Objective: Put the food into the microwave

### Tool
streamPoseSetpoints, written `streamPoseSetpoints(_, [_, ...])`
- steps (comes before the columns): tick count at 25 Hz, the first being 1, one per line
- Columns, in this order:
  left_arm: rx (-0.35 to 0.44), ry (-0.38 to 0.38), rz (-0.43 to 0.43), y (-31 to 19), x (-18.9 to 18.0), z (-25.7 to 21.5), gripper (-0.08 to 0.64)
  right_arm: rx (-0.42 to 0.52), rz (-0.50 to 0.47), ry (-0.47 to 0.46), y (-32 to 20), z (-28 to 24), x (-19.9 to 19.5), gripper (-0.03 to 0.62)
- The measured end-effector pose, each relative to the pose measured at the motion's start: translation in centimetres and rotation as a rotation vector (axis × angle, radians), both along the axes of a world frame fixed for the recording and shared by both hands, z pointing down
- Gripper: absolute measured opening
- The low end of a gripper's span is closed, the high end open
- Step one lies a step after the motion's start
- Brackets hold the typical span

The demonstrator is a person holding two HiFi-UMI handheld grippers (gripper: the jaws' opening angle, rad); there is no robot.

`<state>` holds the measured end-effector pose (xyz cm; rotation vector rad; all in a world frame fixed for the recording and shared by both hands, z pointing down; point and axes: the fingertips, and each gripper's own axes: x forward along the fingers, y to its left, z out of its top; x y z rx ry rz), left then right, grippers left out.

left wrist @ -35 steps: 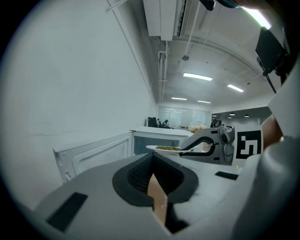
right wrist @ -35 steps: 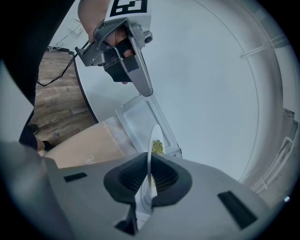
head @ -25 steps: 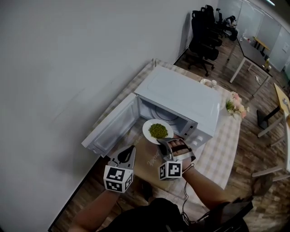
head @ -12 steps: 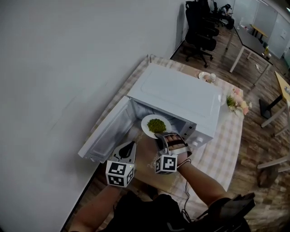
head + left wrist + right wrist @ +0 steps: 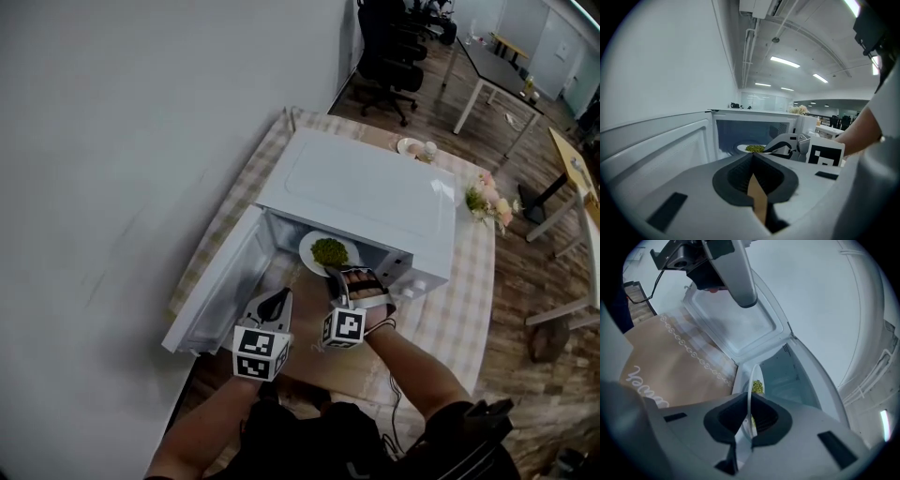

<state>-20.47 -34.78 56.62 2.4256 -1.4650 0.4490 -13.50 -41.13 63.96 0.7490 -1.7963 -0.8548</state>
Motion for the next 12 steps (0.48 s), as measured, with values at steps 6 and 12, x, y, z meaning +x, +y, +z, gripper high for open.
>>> streamPoseSetpoints(6, [-0.016, 0.008, 0.033, -1.3, -0.9, 1.2, 0.008, -0.036, 0.059, 0.075, -1.8, 2.9, 0.7, 0.027])
streamPoseSetpoints(12, [-0.038, 0.011, 0.06, -1.9, -0.8, 2.2, 0.008, -0.029, 0.085, 0.11, -3.3, 4.5, 1.2, 0.026])
